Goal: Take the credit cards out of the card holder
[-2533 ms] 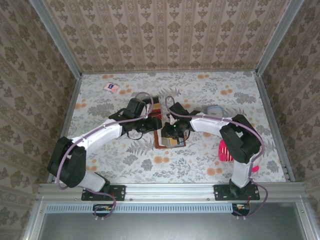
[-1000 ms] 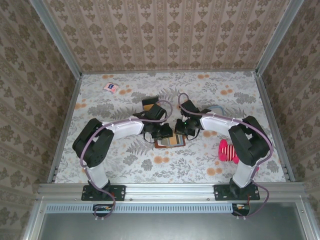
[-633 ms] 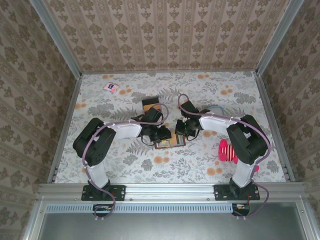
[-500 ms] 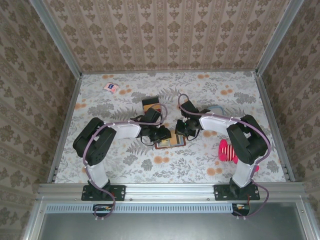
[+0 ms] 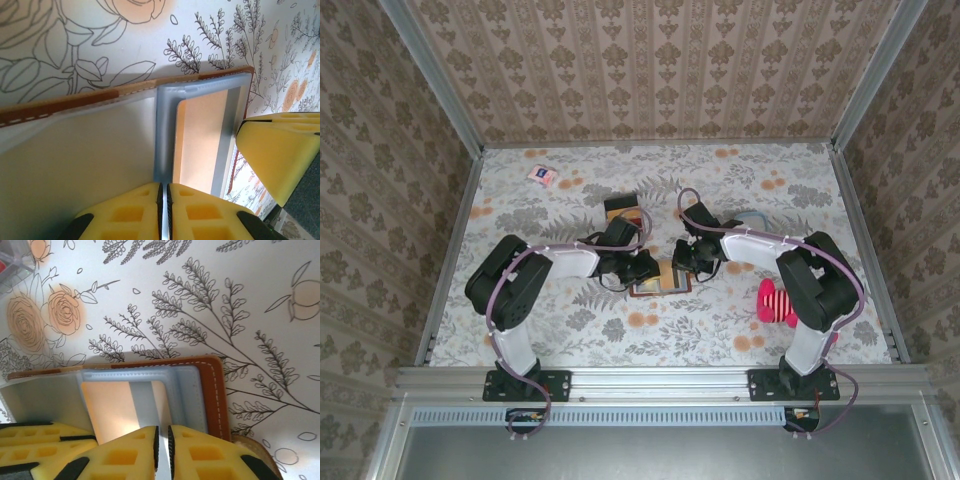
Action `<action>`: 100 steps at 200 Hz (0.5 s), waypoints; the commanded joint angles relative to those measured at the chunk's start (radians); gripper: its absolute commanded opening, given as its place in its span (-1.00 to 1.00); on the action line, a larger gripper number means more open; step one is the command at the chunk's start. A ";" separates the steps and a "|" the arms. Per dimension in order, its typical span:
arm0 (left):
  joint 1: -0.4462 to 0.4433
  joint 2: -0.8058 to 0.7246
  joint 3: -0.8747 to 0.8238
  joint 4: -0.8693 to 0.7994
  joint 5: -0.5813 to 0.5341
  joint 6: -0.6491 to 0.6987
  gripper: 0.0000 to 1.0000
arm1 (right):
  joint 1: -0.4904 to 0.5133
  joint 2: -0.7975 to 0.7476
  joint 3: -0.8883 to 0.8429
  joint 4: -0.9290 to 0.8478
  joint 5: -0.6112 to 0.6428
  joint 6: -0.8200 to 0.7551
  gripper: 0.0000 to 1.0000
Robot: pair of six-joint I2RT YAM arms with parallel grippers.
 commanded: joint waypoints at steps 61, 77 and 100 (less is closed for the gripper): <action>0.016 0.017 -0.026 0.083 0.055 -0.044 -0.74 | 0.000 0.024 0.004 -0.030 -0.018 -0.024 -0.66; 0.016 0.019 -0.030 0.097 0.061 -0.049 -0.74 | -0.001 0.035 0.004 -0.021 -0.040 -0.024 -0.68; 0.016 0.024 -0.036 0.113 0.067 -0.056 -0.74 | -0.001 0.047 0.005 -0.015 -0.054 -0.024 -0.68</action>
